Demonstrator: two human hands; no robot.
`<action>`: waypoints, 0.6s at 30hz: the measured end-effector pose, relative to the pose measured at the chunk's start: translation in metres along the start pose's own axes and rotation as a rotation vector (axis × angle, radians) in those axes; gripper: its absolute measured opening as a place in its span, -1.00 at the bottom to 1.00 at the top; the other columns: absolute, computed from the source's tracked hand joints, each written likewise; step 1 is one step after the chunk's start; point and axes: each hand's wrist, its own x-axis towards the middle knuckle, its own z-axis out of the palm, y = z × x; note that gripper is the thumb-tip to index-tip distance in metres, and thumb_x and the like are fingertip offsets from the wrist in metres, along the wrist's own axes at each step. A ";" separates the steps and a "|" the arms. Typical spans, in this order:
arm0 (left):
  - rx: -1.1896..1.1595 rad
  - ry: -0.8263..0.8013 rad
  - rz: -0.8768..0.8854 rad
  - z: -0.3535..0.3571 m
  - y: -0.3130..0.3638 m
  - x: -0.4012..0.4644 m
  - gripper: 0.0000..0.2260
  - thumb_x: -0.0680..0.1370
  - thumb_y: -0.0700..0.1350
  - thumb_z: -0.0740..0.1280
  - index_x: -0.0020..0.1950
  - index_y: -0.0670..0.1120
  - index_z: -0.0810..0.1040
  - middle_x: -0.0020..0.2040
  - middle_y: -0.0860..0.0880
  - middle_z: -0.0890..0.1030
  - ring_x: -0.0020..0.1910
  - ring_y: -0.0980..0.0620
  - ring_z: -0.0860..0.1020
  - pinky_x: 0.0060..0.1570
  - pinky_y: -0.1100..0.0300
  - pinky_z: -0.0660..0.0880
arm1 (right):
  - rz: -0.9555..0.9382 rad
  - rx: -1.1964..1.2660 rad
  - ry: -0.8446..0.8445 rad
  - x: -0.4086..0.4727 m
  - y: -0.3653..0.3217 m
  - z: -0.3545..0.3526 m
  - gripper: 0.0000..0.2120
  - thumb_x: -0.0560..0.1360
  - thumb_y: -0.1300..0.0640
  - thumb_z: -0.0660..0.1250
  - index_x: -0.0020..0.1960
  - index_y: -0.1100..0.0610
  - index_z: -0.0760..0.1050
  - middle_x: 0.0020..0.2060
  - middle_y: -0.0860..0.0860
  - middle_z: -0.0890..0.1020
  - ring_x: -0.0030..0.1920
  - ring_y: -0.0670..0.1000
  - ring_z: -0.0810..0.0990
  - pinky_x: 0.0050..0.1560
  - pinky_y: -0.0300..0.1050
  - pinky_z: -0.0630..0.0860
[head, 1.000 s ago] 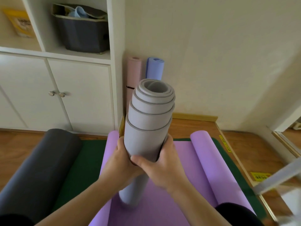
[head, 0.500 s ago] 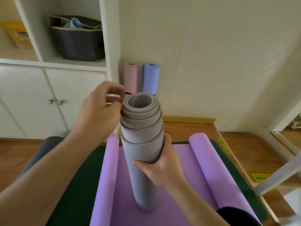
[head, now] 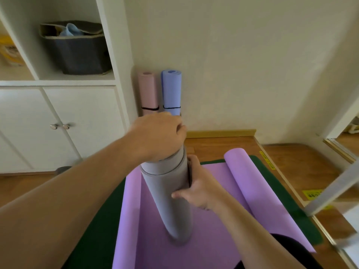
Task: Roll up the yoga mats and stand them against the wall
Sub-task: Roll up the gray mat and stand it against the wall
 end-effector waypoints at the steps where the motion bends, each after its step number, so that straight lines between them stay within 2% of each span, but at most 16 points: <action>1: -0.002 -0.007 0.011 0.006 0.000 -0.002 -0.71 0.68 0.14 0.00 -0.10 0.09 0.42 -0.08 0.07 0.49 -0.10 0.00 0.47 -0.19 0.03 0.40 | 0.011 -0.004 -0.028 0.002 0.004 -0.006 -0.27 0.30 0.01 0.65 0.30 -0.24 0.29 0.14 -0.18 0.65 0.13 -0.03 0.65 0.14 0.15 0.66; 3: -0.023 -0.023 0.027 0.013 -0.004 -0.004 -0.72 0.68 0.14 -0.02 -0.05 0.12 0.43 -0.06 0.08 0.48 -0.05 0.00 0.48 -0.09 -0.02 0.49 | 0.035 0.029 -0.072 0.005 0.010 -0.013 -0.34 0.38 0.14 0.59 0.32 -0.24 0.37 0.11 -0.19 0.66 0.11 -0.05 0.67 0.15 0.17 0.68; 6: -0.036 -0.065 0.028 0.018 -0.006 -0.007 -0.73 0.69 0.14 0.00 0.06 0.16 0.48 0.00 0.11 0.50 -0.01 0.03 0.51 -0.11 0.06 0.42 | 0.070 0.027 -0.086 0.010 0.013 -0.015 -0.42 0.45 0.28 0.47 0.31 -0.24 0.49 0.12 -0.24 0.65 0.11 -0.06 0.67 0.08 0.18 0.72; 8: -0.044 -0.075 0.034 0.020 -0.005 -0.008 -0.74 0.69 0.14 0.01 0.10 0.17 0.48 0.03 0.12 0.50 0.01 0.03 0.52 -0.09 0.06 0.42 | 0.081 -0.031 -0.043 0.014 0.014 -0.014 -0.53 0.43 0.28 0.32 0.20 -0.19 0.57 0.05 -0.19 0.69 0.00 0.05 0.71 -0.14 0.17 0.74; 9: -0.044 -0.071 0.031 0.021 -0.004 -0.008 -0.74 0.69 0.14 0.01 0.10 0.18 0.48 0.03 0.12 0.51 0.01 0.03 0.53 -0.07 0.04 0.45 | 0.074 -0.076 -0.011 0.015 0.012 -0.013 -0.62 0.41 0.25 0.23 0.11 -0.08 0.59 -0.03 -0.11 0.70 -0.08 0.11 0.70 -0.29 0.12 0.71; 11: -0.040 -0.064 0.019 0.020 -0.001 -0.007 -0.75 0.68 0.15 0.02 0.08 0.19 0.48 0.03 0.14 0.51 0.00 0.02 0.53 -0.05 -0.01 0.50 | 0.037 -0.160 0.078 0.017 0.009 -0.011 -0.75 0.38 0.20 0.12 -0.07 0.11 0.54 -0.22 0.04 0.67 -0.19 0.19 0.64 -0.42 0.13 0.54; 13: -0.035 -0.066 -0.004 0.019 0.002 -0.005 -0.76 0.67 0.15 0.03 0.03 0.19 0.48 0.01 0.13 0.51 -0.02 0.00 0.52 -0.03 -0.04 0.52 | 0.023 -0.187 0.170 0.019 0.007 -0.009 -0.81 0.47 0.22 0.13 -0.15 0.17 0.52 -0.28 0.08 0.64 -0.22 0.16 0.58 -0.42 0.03 0.38; 15: -0.022 -0.054 -0.004 0.015 0.006 -0.001 -0.75 0.65 0.14 0.04 -0.04 0.16 0.47 -0.04 0.11 0.51 -0.08 0.01 0.51 -0.10 0.00 0.49 | 0.030 -0.168 0.236 0.021 0.008 -0.010 -0.78 0.56 0.24 0.16 -0.19 0.17 0.54 -0.29 0.06 0.64 -0.24 0.12 0.54 -0.37 -0.04 0.32; 18: 0.018 -0.036 0.022 0.002 0.016 0.006 -0.73 0.64 0.09 0.04 -0.14 0.07 0.45 -0.15 0.06 0.53 -0.20 0.02 0.48 -0.24 0.06 0.39 | 0.022 -0.091 0.330 0.020 0.001 -0.017 -0.75 0.53 0.28 0.18 -0.28 0.14 0.50 -0.38 -0.02 0.60 -0.32 0.03 0.43 -0.41 -0.12 0.28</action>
